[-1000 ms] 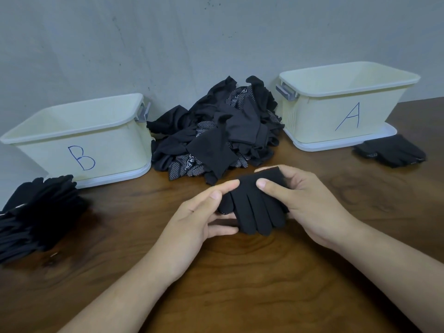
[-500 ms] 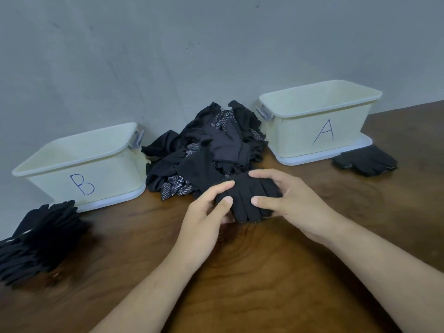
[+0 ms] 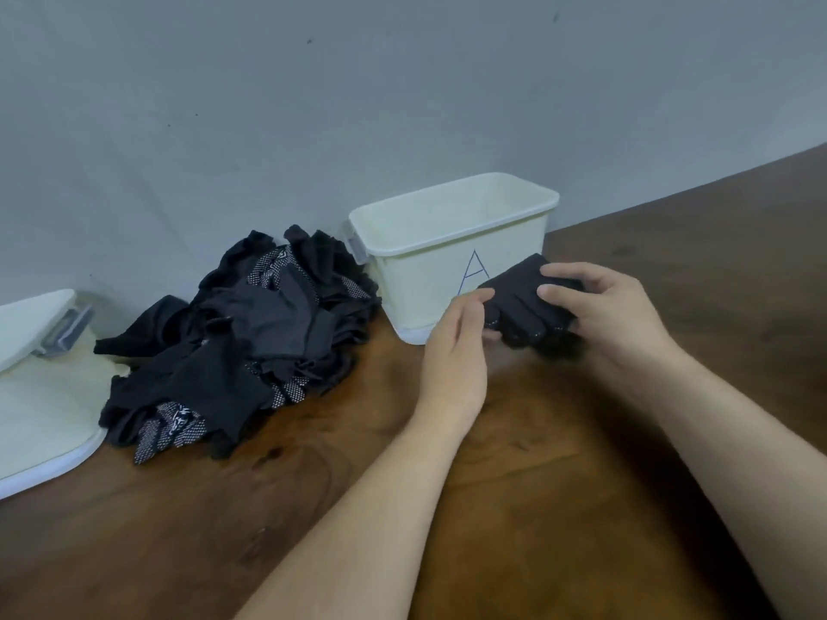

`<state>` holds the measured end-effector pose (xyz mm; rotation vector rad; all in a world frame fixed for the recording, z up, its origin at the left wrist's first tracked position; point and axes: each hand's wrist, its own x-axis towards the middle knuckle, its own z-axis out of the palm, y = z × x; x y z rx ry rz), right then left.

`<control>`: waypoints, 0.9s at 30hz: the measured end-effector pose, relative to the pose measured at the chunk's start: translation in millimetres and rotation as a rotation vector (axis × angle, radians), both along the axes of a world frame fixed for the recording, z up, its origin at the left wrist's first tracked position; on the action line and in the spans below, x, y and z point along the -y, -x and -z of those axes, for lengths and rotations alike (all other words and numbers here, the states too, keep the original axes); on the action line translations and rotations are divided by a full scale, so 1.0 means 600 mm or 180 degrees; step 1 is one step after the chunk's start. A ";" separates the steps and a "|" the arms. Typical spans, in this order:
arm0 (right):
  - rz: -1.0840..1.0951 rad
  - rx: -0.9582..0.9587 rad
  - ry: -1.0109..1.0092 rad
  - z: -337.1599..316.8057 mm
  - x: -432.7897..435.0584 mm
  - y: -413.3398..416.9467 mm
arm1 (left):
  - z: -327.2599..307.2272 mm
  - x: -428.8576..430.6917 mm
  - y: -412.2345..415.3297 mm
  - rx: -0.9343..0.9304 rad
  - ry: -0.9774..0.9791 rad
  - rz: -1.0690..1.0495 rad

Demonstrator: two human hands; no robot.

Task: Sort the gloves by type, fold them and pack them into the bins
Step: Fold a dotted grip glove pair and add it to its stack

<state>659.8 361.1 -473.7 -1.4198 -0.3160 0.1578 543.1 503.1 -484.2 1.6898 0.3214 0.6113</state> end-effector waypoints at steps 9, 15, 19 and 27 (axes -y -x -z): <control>0.0503 -0.0192 0.0213 0.036 0.021 -0.067 | 0.021 0.002 -0.102 -0.0209 -0.1103 -0.0010; 0.0723 0.0248 0.0818 0.035 0.022 -0.056 | 0.019 0.002 -0.103 -0.0683 -0.1799 -0.0053; 0.0747 0.0435 0.1285 0.040 0.024 -0.059 | 0.024 0.000 -0.108 -0.0837 -0.1856 -0.0095; 0.0810 0.0796 0.2136 0.039 0.022 -0.050 | 0.034 -0.003 -0.114 -0.1078 -0.2312 -0.0249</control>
